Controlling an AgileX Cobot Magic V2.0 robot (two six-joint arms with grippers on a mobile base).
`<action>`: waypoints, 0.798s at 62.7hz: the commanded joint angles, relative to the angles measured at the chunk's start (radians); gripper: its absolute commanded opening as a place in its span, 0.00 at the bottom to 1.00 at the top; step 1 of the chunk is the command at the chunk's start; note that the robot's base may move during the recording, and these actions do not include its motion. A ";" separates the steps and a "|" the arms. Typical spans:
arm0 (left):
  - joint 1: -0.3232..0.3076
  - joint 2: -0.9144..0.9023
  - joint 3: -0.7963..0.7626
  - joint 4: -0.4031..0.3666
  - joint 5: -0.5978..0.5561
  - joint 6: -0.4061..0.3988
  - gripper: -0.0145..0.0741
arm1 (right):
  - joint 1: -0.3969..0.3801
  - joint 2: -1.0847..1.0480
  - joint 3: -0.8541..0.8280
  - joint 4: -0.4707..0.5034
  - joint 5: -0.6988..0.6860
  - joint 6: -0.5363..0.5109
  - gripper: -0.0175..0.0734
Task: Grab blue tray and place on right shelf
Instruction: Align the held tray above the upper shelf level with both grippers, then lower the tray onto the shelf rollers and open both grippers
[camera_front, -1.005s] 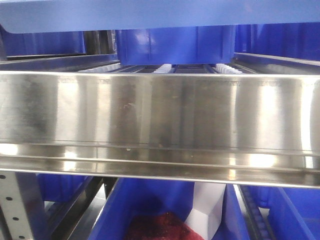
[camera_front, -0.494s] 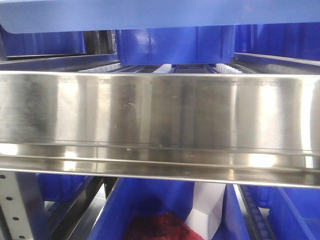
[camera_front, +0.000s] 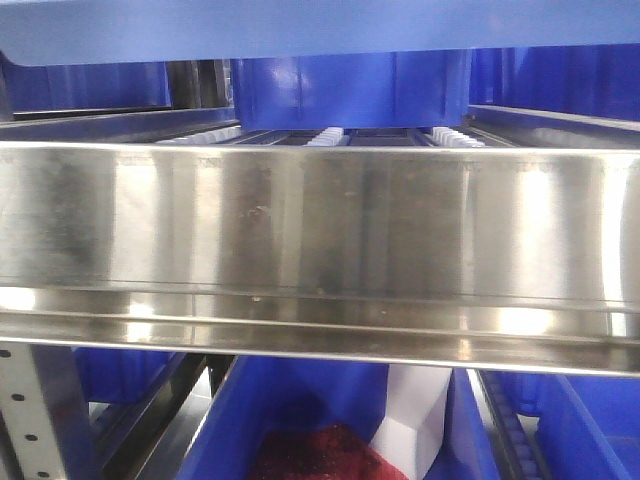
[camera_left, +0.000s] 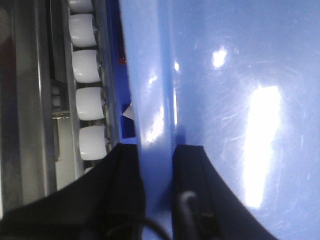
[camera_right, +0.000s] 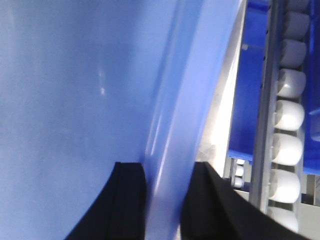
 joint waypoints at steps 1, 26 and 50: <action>0.002 -0.010 -0.059 -0.053 0.065 0.060 0.11 | 0.006 -0.012 -0.062 0.051 -0.101 -0.045 0.25; 0.132 0.166 -0.195 -0.058 0.042 0.063 0.11 | -0.049 0.203 -0.178 0.048 -0.084 -0.049 0.25; 0.134 0.267 -0.196 -0.056 0.037 0.086 0.16 | -0.049 0.342 -0.178 0.038 -0.095 -0.049 0.32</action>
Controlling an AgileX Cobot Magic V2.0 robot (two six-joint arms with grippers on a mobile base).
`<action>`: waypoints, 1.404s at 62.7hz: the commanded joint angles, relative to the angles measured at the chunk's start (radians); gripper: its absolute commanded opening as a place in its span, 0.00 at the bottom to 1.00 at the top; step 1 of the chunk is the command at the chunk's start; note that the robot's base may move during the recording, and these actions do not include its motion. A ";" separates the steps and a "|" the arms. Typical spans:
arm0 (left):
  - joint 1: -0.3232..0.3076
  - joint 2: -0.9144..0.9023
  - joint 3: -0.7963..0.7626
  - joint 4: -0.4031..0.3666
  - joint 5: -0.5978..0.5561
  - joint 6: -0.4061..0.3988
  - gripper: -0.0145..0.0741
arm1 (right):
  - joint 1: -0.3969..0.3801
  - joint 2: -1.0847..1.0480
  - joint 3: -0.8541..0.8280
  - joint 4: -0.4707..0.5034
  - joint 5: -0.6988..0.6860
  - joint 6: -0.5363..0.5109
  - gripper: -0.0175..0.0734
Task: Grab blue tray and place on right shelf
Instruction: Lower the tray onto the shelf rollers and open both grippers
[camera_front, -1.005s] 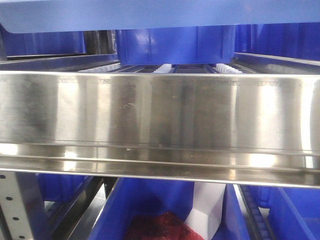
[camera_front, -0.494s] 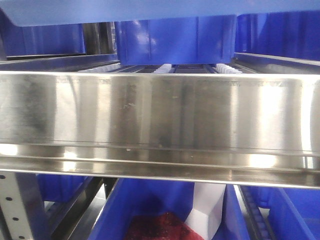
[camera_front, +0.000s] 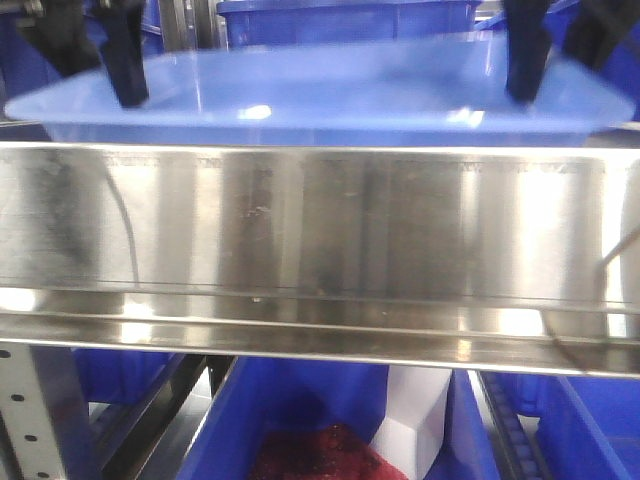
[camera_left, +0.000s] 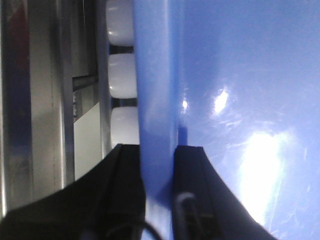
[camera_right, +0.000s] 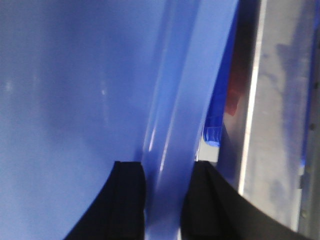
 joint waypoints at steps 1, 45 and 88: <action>-0.008 -0.045 -0.038 -0.027 0.024 0.035 0.18 | 0.008 -0.034 -0.038 0.014 -0.042 -0.039 0.35; -0.010 -0.114 -0.038 -0.015 -0.001 0.058 0.75 | 0.013 -0.131 -0.041 -0.063 -0.054 -0.018 0.86; -0.087 -0.965 0.700 -0.029 -0.482 0.070 0.11 | 0.096 -0.862 0.558 -0.067 -0.468 -0.125 0.26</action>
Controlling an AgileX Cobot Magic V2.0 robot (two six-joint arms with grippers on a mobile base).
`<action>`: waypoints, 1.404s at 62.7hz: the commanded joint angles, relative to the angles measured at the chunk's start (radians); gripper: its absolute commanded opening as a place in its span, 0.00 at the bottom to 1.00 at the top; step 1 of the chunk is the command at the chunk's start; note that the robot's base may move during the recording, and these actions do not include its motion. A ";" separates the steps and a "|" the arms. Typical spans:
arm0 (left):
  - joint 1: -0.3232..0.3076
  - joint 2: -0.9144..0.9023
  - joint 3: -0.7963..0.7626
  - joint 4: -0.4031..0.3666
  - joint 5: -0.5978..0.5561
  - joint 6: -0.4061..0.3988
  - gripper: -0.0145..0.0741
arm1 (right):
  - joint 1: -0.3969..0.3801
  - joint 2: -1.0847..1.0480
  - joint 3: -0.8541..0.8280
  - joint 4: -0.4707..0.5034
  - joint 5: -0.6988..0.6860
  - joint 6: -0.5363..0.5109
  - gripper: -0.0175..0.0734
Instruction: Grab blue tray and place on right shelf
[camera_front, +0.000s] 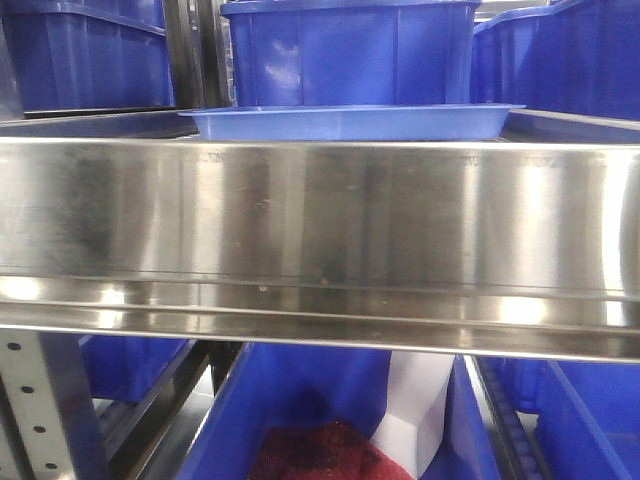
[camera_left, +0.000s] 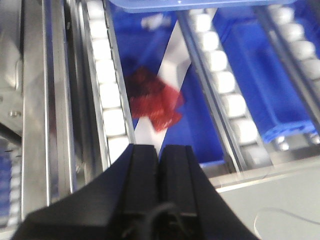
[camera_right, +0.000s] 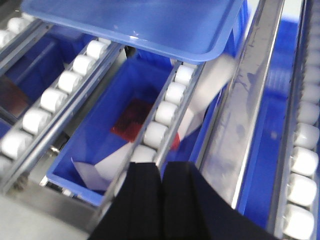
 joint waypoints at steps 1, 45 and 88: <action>-0.011 -0.133 0.102 -0.010 -0.179 0.020 0.11 | 0.003 -0.108 0.085 -0.026 -0.163 -0.046 0.26; -0.011 -0.808 0.715 0.020 -0.626 0.024 0.11 | 0.003 -0.638 0.698 -0.062 -0.737 -0.084 0.26; -0.011 -0.808 0.715 0.020 -0.626 0.024 0.11 | 0.001 -0.638 0.698 -0.062 -0.738 -0.084 0.26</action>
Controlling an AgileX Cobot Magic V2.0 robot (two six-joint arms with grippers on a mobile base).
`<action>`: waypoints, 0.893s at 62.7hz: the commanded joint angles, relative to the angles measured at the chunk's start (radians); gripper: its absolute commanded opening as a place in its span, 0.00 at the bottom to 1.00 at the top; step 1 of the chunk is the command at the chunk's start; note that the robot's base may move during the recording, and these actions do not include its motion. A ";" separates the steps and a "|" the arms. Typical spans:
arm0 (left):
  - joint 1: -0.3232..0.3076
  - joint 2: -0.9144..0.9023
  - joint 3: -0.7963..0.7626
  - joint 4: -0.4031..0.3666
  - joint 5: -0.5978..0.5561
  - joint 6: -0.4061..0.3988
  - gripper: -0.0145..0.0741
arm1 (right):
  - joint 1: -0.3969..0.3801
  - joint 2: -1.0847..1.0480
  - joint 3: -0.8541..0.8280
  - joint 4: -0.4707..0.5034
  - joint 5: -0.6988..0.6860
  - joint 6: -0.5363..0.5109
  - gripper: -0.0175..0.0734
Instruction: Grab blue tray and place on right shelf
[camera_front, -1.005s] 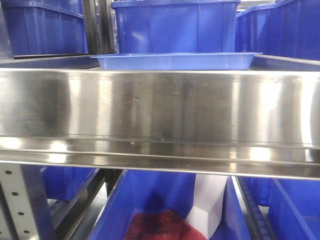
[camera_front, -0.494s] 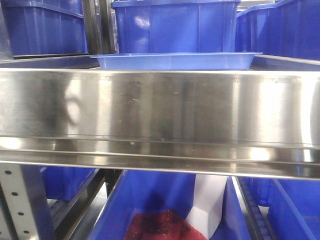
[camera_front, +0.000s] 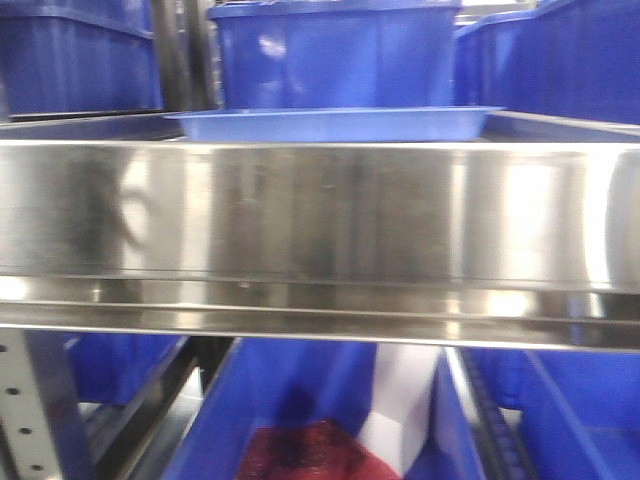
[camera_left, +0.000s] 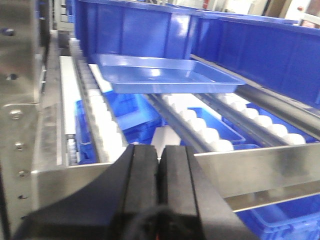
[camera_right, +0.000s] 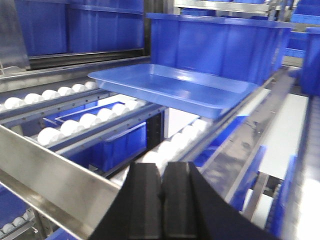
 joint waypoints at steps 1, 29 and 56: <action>-0.006 0.011 -0.028 0.000 -0.097 0.006 0.11 | 0.001 0.006 -0.030 -0.018 -0.091 -0.013 0.26; -0.006 0.011 -0.028 0.000 -0.097 0.006 0.11 | 0.001 0.006 -0.030 -0.018 -0.091 -0.013 0.26; -0.006 0.011 -0.028 0.000 -0.097 0.006 0.11 | 0.001 0.006 -0.030 -0.018 -0.091 -0.013 0.26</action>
